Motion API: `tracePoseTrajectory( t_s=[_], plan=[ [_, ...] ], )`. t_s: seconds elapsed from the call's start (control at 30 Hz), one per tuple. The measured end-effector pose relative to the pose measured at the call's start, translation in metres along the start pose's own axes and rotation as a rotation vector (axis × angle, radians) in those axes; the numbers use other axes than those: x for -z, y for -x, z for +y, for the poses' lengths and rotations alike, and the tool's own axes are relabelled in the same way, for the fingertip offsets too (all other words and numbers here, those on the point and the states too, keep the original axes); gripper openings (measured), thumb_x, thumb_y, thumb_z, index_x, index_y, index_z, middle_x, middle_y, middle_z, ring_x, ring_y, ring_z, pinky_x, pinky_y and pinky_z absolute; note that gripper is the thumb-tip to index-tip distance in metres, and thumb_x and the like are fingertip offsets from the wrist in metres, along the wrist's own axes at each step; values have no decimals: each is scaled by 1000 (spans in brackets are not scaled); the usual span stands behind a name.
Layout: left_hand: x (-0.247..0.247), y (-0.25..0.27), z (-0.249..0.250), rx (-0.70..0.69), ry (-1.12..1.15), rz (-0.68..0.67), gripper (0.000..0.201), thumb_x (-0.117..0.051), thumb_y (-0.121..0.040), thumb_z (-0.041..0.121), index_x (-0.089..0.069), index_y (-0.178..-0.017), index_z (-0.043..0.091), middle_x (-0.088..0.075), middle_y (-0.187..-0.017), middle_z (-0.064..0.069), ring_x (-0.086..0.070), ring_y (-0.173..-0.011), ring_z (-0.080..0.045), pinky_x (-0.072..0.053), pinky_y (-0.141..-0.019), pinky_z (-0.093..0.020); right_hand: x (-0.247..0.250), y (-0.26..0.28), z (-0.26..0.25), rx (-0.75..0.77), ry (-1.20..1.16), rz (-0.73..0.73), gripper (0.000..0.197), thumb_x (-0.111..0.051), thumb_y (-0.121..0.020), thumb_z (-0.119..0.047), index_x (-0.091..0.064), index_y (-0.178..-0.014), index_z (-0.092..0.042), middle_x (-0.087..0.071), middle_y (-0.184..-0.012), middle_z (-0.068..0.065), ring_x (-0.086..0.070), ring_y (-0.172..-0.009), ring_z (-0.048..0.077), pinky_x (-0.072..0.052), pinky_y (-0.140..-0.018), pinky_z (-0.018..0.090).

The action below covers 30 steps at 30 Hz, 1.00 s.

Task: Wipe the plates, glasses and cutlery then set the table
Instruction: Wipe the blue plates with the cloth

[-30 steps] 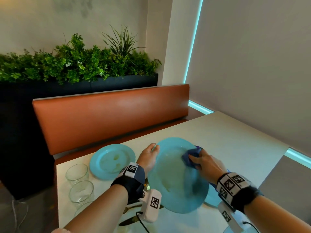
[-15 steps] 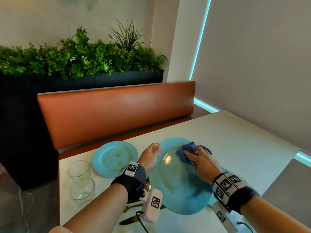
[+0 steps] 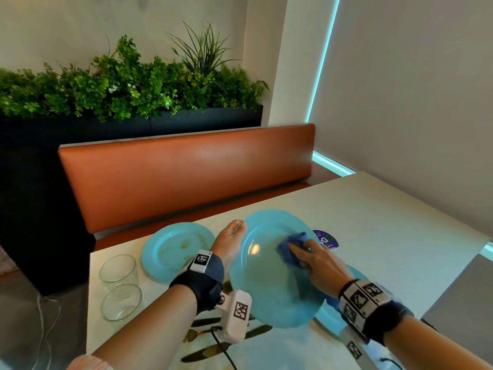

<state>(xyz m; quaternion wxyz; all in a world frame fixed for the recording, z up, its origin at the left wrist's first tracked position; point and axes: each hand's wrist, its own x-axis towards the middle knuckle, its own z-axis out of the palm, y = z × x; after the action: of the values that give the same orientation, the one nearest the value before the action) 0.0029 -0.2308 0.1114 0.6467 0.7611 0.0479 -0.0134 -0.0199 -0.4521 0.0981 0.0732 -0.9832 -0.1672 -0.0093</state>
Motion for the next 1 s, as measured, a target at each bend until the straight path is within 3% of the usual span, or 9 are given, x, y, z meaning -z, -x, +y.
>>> tracePoseTrajectory(
  t_s=[0.13,0.27,0.3,0.4,0.5,0.67,0.8,0.87,1.0],
  plan=[
    [-23,2,3,-28,15,-46,33,-38,-101,26,-53,-124,7,-53,-117,4,-45,-105,-9,-32,-87,-16,2,-20,-34,-8,-60,77,45,-41,-96,-24,-35,-141,-29,-34,-143,7,-48,-118,31,-46,-95,38],
    [-16,-7,7,-4,32,27,35,-39,-101,26,-52,-127,7,-54,-131,-6,-45,-109,-10,-31,-90,-17,-14,9,-58,243,-30,12,47,-36,-90,-28,-41,-136,-29,-50,-126,10,-60,-101,31,-54,-79,38],
    [-10,-8,7,15,38,50,36,-40,-101,28,-51,-129,9,-51,-133,-5,-45,-114,-12,-29,-92,-19,-16,18,-54,273,-15,-61,48,-35,-90,-27,-38,-137,-32,-48,-127,8,-58,-107,29,-52,-84,38],
    [3,-8,4,29,25,73,38,-38,-101,32,-49,-132,13,-49,-136,-3,-44,-126,-20,-28,-94,-21,-17,29,-18,185,52,-233,52,-37,-95,-17,-31,-139,-44,-34,-141,0,-43,-123,24,-43,-93,35],
    [2,-6,2,21,34,36,38,-36,-101,33,-48,-131,14,-49,-137,-2,-46,-121,-17,-30,-96,-21,-2,12,15,-56,124,-107,52,-36,-96,-17,-28,-141,-43,-34,-140,2,-43,-121,25,-45,-90,34],
    [-16,2,6,18,194,-157,17,-39,-101,29,-55,-101,22,-64,-106,-2,-61,-88,-13,-48,-78,-25,20,-32,8,-197,-40,102,60,-44,-95,-20,-17,-148,-17,-21,-147,20,-49,-116,38,-45,-94,42],
    [-20,8,4,66,289,-191,23,-39,-101,25,-55,-86,18,-63,-83,-7,-59,-67,-17,-49,-63,-26,17,-33,-37,-35,18,20,58,-38,-98,-27,-10,-149,-24,-18,-148,13,-51,-113,34,-46,-89,37],
    [-17,9,-2,76,260,-188,25,-38,-102,28,-55,-86,19,-63,-87,-10,-59,-74,-20,-49,-72,-32,17,-32,-39,-6,97,-2,58,-36,-98,-27,-9,-149,-27,-23,-145,12,-48,-116,32,-47,-88,38],
    [-11,12,-5,91,225,-185,24,-38,-101,31,-57,-88,22,-64,-99,-8,-59,-93,-23,-47,-95,-46,18,-40,-22,-230,35,108,62,-41,-95,-15,-12,-149,-23,-26,-144,17,-58,-104,34,-48,-81,37]
  ],
)
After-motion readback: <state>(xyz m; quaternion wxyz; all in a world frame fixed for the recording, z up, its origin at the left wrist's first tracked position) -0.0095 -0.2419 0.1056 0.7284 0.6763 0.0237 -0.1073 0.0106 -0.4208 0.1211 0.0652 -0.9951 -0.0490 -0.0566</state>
